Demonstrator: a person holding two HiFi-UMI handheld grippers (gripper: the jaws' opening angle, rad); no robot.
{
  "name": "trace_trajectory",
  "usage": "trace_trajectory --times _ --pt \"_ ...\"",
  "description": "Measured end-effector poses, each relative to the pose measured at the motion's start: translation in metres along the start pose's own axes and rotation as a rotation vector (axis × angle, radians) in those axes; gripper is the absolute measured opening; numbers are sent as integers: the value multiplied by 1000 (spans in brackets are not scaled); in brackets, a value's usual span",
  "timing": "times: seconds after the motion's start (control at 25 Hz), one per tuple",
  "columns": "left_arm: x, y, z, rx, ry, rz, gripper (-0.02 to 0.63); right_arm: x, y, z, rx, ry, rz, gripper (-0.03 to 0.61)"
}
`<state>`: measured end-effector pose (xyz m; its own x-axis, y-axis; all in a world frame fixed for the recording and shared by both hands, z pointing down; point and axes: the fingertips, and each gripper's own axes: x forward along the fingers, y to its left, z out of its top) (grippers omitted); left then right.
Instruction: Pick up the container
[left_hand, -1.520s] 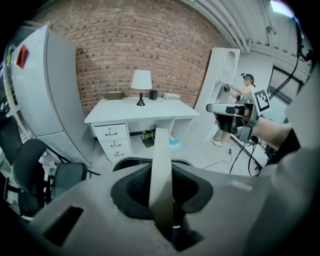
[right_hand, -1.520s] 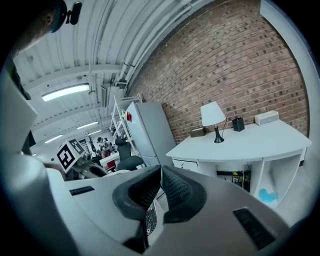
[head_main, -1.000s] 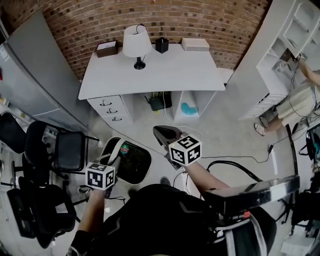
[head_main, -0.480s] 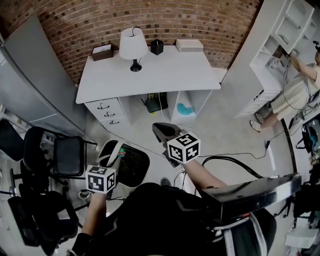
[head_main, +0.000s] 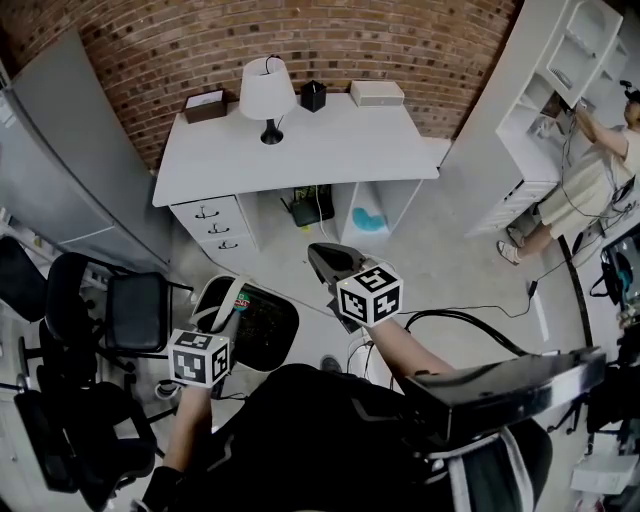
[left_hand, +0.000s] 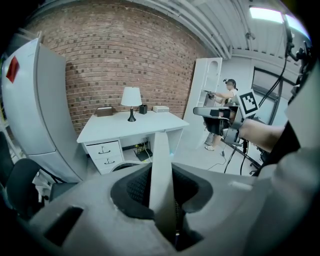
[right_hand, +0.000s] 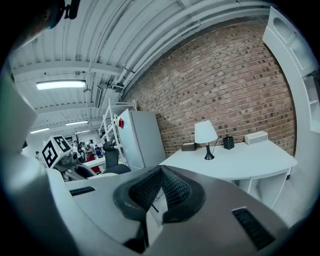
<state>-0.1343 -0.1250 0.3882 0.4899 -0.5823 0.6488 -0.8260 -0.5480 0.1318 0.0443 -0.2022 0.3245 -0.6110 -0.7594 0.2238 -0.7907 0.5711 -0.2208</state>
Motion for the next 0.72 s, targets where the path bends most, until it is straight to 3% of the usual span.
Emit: trace_trajectory --times 0.72 --pt "-12 -12 -14 9 -27 -28 83 -11 19 -8 -30 -7 -10 8"
